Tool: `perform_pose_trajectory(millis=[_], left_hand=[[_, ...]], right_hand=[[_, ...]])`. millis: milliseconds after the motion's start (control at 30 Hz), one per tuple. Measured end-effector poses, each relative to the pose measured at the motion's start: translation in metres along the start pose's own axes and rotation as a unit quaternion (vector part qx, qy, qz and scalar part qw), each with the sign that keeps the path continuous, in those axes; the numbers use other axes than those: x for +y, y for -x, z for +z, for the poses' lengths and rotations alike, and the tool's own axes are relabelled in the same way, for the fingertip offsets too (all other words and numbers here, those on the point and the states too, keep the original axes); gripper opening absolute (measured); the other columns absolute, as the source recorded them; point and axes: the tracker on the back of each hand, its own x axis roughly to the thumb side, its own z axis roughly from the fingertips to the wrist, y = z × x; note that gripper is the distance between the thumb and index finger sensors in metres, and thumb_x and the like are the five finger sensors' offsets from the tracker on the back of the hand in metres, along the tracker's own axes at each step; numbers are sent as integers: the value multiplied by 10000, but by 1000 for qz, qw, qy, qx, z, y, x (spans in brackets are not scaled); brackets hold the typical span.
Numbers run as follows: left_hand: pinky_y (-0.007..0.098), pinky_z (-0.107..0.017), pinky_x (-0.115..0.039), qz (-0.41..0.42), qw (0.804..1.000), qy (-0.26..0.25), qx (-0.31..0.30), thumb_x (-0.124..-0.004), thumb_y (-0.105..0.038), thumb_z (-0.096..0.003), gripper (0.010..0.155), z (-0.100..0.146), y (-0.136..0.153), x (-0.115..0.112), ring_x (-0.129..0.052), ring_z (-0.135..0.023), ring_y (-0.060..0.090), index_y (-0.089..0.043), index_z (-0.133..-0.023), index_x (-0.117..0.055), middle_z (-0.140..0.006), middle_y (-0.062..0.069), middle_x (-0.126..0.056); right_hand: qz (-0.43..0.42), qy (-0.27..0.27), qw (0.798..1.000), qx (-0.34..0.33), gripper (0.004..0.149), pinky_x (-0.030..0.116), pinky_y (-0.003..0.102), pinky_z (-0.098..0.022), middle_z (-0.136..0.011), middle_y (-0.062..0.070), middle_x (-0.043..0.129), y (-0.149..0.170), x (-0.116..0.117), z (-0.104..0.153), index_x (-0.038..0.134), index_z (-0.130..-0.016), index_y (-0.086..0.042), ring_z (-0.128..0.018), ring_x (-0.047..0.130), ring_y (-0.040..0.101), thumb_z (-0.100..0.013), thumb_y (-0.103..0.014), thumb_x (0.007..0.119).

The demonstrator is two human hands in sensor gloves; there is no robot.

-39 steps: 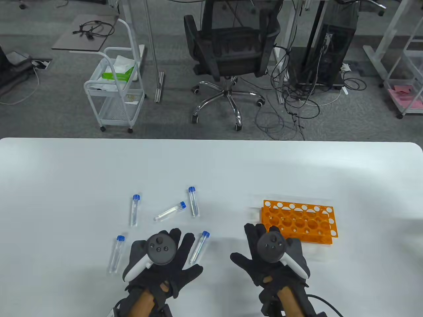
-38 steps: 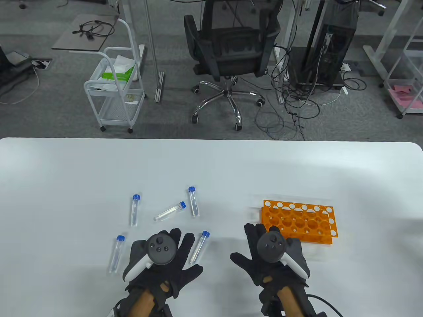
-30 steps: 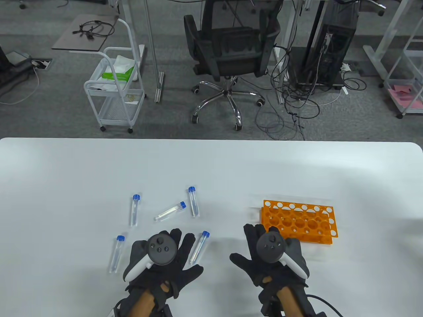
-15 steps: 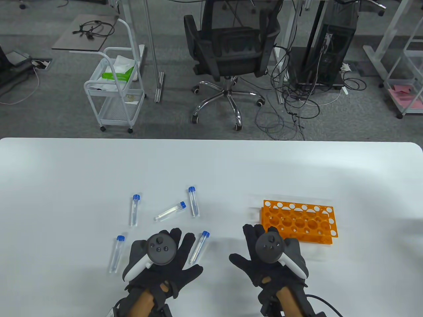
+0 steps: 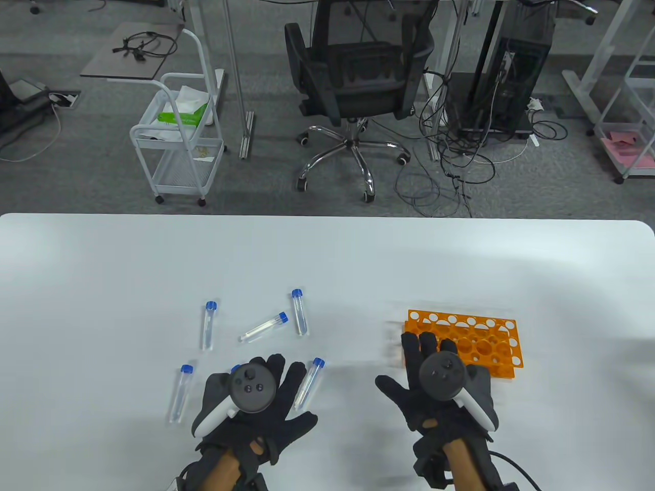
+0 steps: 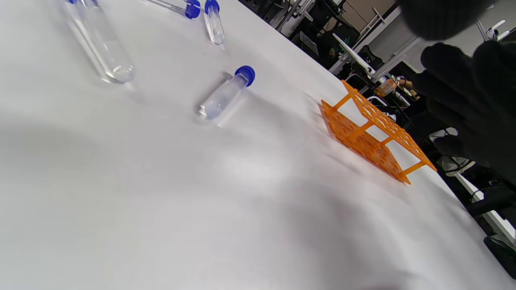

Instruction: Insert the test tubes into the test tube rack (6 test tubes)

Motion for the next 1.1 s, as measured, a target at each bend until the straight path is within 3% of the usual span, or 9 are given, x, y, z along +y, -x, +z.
perform_pose_trajectory(millis=[167, 367, 667, 767, 900, 1000, 1100], left_hand=[[645, -620, 92, 4, 1000, 3, 2, -631, -690, -421, 822, 0, 1, 0, 188, -975, 276, -466, -1021, -115, -1117, -7, 109], [644, -621, 91, 7, 1000, 1, 3, -634, -685, -423, 821, 0, 2, 1, 184, -975, 275, -462, -1022, -120, -1118, 16, 104], [643, -623, 92, 16, 1000, -4, 14, -638, -682, -421, 818, -4, 9, 8, 180, -978, 273, -463, -1021, -126, -1123, 17, 93], [644, -623, 91, 27, 999, -3, 23, -642, -679, -422, 818, -2, 15, 7, 177, -980, 276, -461, -1023, -130, -1125, 19, 88], [644, -626, 82, 23, 999, -21, 27, -644, -666, -427, 811, -4, 20, 10, 168, -981, 278, -456, -1024, -137, -1123, 18, 85], [644, -628, 79, 30, 999, -24, 32, -646, -658, -432, 806, -4, 23, 11, 165, -983, 279, -454, -1024, -139, -1125, 20, 81], [644, -629, 80, 36, 999, -19, 35, -645, -657, -433, 804, -4, 25, 11, 166, -983, 279, -456, -1023, -137, -1126, 20, 79]], right_hand=[[-103, 58, 992, 46, 933, 187, 781, -601, -1139, 108, -43, 27, -19, -7, 95, -1092, -323, -974, -89, 504, -401, -802, 500], [-99, 100, 984, 112, 930, 168, 770, -596, -1124, 116, -55, 53, -44, -21, 100, -1094, -315, -950, -117, 501, -404, -798, 493], [-91, 118, 964, 219, 920, 174, 756, -615, -1112, 113, -97, 104, -70, -49, 78, -1082, -319, -953, -109, 505, -400, -788, 480], [-95, 124, 956, 250, 907, 262, 746, -634, -1123, 140, -11, 123, -64, -51, 102, -1078, -285, -990, 22, 533, -407, -768, 476], [-126, 87, 948, 278, 885, 352, 707, -668, -1133, 153, 31, 138, -54, -55, 91, -1071, -249, -1021, 152, 552, -426, -732, 457], [-122, 92, 944, 293, 851, 494, 628, -692, -1157, 168, 217, 146, -50, -58, 144, -1072, -211, -1034, 395, 527, -451, -685, 481], [-120, 100, 939, 306, 806, 560, 581, -695, -1154, 160, 314, 148, -48, -61, 189, -1068, -195, -1020, 509, 490, -476, -620, 533]])
